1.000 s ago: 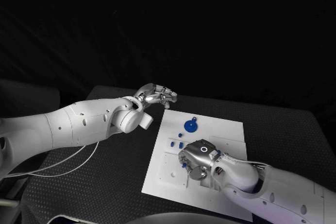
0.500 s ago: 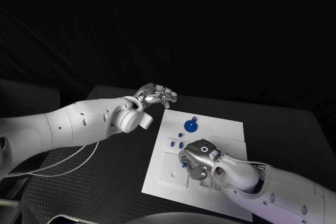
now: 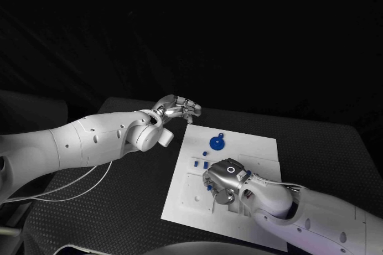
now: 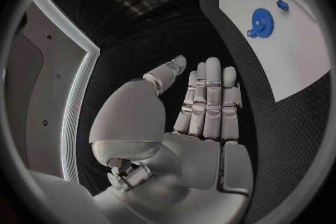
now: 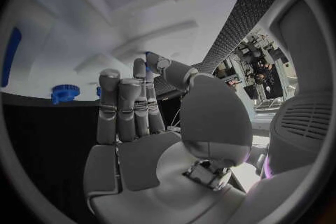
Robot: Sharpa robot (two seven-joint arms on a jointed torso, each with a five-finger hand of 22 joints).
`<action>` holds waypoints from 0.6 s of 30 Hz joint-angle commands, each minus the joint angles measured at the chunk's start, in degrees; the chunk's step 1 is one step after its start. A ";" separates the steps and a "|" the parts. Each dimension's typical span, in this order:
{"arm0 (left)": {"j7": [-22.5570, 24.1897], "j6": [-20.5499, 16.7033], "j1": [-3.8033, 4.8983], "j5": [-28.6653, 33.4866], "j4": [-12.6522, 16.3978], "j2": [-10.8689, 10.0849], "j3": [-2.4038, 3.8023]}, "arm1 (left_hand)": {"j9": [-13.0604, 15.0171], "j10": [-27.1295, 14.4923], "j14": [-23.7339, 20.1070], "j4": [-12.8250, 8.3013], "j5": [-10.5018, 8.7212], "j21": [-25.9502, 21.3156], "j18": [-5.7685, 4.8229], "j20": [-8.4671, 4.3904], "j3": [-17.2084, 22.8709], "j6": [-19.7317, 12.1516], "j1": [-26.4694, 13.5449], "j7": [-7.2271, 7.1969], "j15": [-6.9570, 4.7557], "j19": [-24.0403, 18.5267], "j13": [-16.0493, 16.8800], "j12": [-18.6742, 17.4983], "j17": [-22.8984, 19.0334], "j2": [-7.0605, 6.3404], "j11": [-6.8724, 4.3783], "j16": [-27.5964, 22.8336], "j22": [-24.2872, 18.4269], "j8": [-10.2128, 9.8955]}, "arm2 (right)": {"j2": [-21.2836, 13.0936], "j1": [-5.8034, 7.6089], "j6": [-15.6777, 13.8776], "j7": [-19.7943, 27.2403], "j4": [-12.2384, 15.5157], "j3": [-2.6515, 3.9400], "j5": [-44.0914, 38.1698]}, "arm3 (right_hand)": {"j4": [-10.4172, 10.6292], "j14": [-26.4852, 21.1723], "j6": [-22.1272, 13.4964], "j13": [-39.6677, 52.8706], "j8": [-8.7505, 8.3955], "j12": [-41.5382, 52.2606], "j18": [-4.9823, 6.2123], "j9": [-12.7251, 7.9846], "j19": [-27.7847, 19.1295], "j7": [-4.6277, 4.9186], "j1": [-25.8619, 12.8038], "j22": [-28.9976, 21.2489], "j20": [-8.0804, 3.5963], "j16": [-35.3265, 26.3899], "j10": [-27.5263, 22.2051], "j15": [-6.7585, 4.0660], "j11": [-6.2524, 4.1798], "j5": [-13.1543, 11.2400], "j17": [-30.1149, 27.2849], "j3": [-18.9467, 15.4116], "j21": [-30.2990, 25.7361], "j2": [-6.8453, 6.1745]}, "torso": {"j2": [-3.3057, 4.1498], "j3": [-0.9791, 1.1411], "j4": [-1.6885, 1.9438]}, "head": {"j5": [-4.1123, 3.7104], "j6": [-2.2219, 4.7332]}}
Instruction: Assemble the parts on the task board
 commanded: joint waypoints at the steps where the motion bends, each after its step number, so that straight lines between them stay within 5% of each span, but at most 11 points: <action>1: 0.34 0.64 0.10 0.37 0.17 0.03 0.03 | 0.07 -0.44 0.44 0.23 0.32 -0.32 1.10 -0.39 -0.11 -0.43 -0.58 -0.13 0.01 0.16 -0.07 0.26 0.10 0.05 -0.15 -0.35 0.08 0.20 | 0.33 -0.05 1.82 -0.45 -0.21 -0.01 -1.79 | -0.22 -0.04 0.41 0.09 0.29 -0.37 2.59 0.09 0.04 0.11 -0.19 0.90 -0.15 -0.30 0.47 -0.38 -0.04 0.39 0.08 0.10 0.31 0.54 | -0.03 -0.03 0.02 | -0.01 -0.15; 18: 0.32 0.73 0.10 0.37 0.31 0.10 0.04 | 0.07 -0.48 0.45 0.25 0.33 -0.38 1.09 -0.39 -0.10 -0.44 -0.59 -0.12 0.02 0.17 -0.10 0.32 0.15 0.08 -0.15 -0.42 0.11 0.21 | 1.52 -0.06 3.51 -0.72 -0.94 -0.90 -1.92 | -0.39 -0.14 0.24 0.09 0.11 -0.66 2.59 0.03 -0.09 0.19 -0.47 0.88 -0.12 -0.46 0.33 -0.31 0.04 0.47 0.08 0.11 0.26 0.62 | -0.03 0.02 -0.03 | -0.17 -0.36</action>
